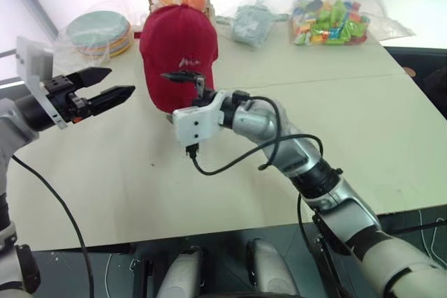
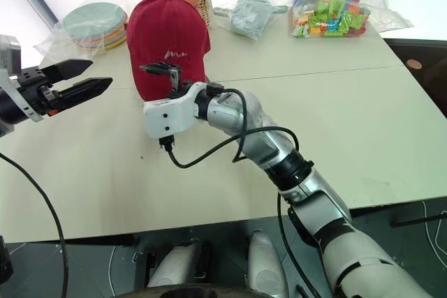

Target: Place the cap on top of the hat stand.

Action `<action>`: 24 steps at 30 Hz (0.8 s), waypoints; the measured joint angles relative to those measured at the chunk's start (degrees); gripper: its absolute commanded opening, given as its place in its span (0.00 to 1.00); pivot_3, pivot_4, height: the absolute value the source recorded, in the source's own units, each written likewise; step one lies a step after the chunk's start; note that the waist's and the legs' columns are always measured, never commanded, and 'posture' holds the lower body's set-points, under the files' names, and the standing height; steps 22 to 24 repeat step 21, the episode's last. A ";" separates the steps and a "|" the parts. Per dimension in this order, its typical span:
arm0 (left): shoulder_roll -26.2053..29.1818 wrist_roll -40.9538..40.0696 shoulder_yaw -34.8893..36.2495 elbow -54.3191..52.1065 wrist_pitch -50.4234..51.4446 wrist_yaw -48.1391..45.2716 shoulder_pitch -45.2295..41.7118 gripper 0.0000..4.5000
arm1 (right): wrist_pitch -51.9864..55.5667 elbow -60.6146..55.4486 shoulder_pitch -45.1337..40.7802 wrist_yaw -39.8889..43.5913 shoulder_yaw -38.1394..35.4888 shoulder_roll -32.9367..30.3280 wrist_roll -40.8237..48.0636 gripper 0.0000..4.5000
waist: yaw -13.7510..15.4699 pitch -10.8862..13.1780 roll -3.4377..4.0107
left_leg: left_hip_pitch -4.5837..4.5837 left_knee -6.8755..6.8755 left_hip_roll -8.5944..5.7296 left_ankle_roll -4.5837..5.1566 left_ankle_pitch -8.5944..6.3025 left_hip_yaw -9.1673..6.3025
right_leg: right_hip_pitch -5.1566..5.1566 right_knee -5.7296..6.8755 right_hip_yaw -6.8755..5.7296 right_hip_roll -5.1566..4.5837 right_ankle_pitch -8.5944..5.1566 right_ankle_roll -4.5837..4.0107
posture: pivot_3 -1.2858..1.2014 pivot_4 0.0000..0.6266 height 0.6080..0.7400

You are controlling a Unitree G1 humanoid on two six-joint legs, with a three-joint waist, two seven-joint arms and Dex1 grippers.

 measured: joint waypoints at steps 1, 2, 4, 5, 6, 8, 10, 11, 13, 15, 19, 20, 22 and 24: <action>0.00 0.03 -0.08 0.21 -0.06 -0.10 -0.05 1.00 | 2.95 -2.05 0.03 2.01 -1.67 -0.09 3.12 0.99 | 0.03 0.00 0.00 | 0.00 0.00 0.00 0.00 0.00 -0.01 | 0.00 0.00 0.00 0.00 0.00 0.00 | 0.52 0.24 1.00; 0.00 0.07 -0.24 0.57 -0.15 -0.22 -0.21 1.00 | 6.38 -4.59 -0.09 4.06 -3.68 -0.38 6.56 0.99 | 0.07 0.00 0.00 | 0.00 0.00 0.00 0.00 0.00 -0.03 | 0.00 0.00 -0.02 0.00 0.00 0.00 | 0.52 0.24 1.00; 0.00 0.16 -0.63 1.04 -0.25 -0.39 -0.42 1.00 | 11.30 -7.59 -0.67 6.50 -6.10 -1.27 10.63 0.99 | 0.13 0.00 0.00 | 0.00 -0.01 0.00 0.00 0.00 -0.02 | 0.00 0.00 -0.02 0.00 0.00 0.00 | 0.52 0.24 1.00; -0.01 0.20 -1.33 1.30 -0.40 -0.53 -0.85 1.00 | 14.70 -8.64 -1.68 7.97 -7.54 -2.04 13.26 0.99 | 0.24 0.00 0.01 | 0.00 0.00 -0.01 0.00 0.00 -0.01 | -0.01 0.00 -0.02 -0.01 0.00 0.00 | 0.52 0.24 1.00; -0.02 0.22 -1.79 1.43 -0.74 -0.75 -1.00 1.00 | 17.24 -8.93 -3.19 8.88 -8.94 -3.12 15.16 0.99 | 0.32 0.01 0.01 | 0.00 0.00 -0.01 0.01 0.00 -0.01 | 0.00 0.00 -0.02 -0.02 0.00 0.00 | 0.52 0.24 1.00; -0.13 0.24 -2.16 1.90 -1.07 -1.16 -1.35 1.00 | 21.59 -8.78 -6.76 9.64 -12.64 -5.56 18.34 0.99 | 0.59 0.01 0.01 | 0.00 0.00 -0.01 0.01 0.00 0.00 | -0.01 0.00 -0.02 -0.03 0.01 -0.01 | 0.52 0.24 1.00; -0.13 0.25 -2.16 2.21 -1.14 -1.30 -1.57 1.00 | 25.25 -7.87 -10.02 9.93 -16.63 -8.11 21.19 0.99 | 1.10 0.00 0.01 | 0.00 -0.03 -0.01 0.01 -0.01 -0.01 | -0.02 -0.02 -0.02 -0.03 0.01 -0.01 | 0.52 0.24 1.00; -0.12 0.25 -2.21 2.22 -1.16 -1.41 -1.63 1.00 | 27.45 -6.76 -11.45 10.78 -18.62 -10.17 23.32 0.99 | 1.26 0.00 0.00 | 0.00 -0.03 -0.01 0.01 -0.01 0.00 | -0.01 -0.02 -0.02 -0.04 0.01 -0.01 | 0.52 0.24 1.00; -0.11 0.25 -2.22 2.36 -1.15 -1.58 -1.68 1.00 | 30.82 -4.12 -12.34 12.89 -21.71 -14.48 26.60 0.99 | 1.66 0.00 -0.01 | 0.00 -0.01 -0.03 0.03 -0.02 -0.01 | 0.04 -0.05 -0.05 -0.07 0.01 -0.01 | 0.52 0.24 1.00; 0.08 0.25 -2.14 2.76 -1.15 -1.71 -1.66 1.00 | 34.08 -0.69 -12.08 16.40 -24.30 -19.77 30.06 0.99 | 2.00 0.01 -0.02 | 0.00 0.01 -0.05 0.08 -0.04 0.02 | 0.06 -0.08 -0.04 -0.11 0.01 -0.01 | 0.52 0.24 1.00; 0.14 0.49 -1.96 3.32 -1.14 -1.36 -1.79 1.00 | 39.52 3.50 -8.96 25.07 -28.43 -28.95 37.72 0.99 | 2.57 0.02 -0.02 | 0.00 -0.02 -0.02 0.10 -0.06 0.07 | 0.03 -0.09 -0.02 -0.10 0.01 -0.01 | 0.52 0.24 1.00; 0.13 0.88 -2.05 3.34 -1.24 -1.12 -1.80 1.00 | 40.19 4.91 -8.36 26.37 -29.22 -30.47 39.22 0.99 | 2.52 0.02 -0.02 | 0.00 -0.02 0.00 0.10 -0.06 0.11 | 0.02 -0.09 0.00 -0.10 0.01 -0.01 | 0.52 0.24 1.00; 0.12 1.41 -2.08 3.41 -1.42 -0.98 -1.78 1.00 | 40.49 6.13 -8.03 26.90 -29.75 -31.46 39.95 0.99 | 2.47 0.02 -0.02 | 0.00 -0.02 0.01 0.10 -0.06 0.14 | 0.01 -0.09 0.01 -0.10 0.01 -0.01 | 0.52 0.24 1.00; 0.12 1.41 -2.08 3.41 -1.42 -0.98 -1.78 1.00 | 40.49 6.13 -8.03 26.90 -29.75 -31.46 39.95 0.99 | 2.47 0.02 -0.02 | 0.00 -0.02 0.01 0.10 -0.06 0.14 | 0.01 -0.09 0.01 -0.10 0.01 -0.01 | 0.52 0.24 1.00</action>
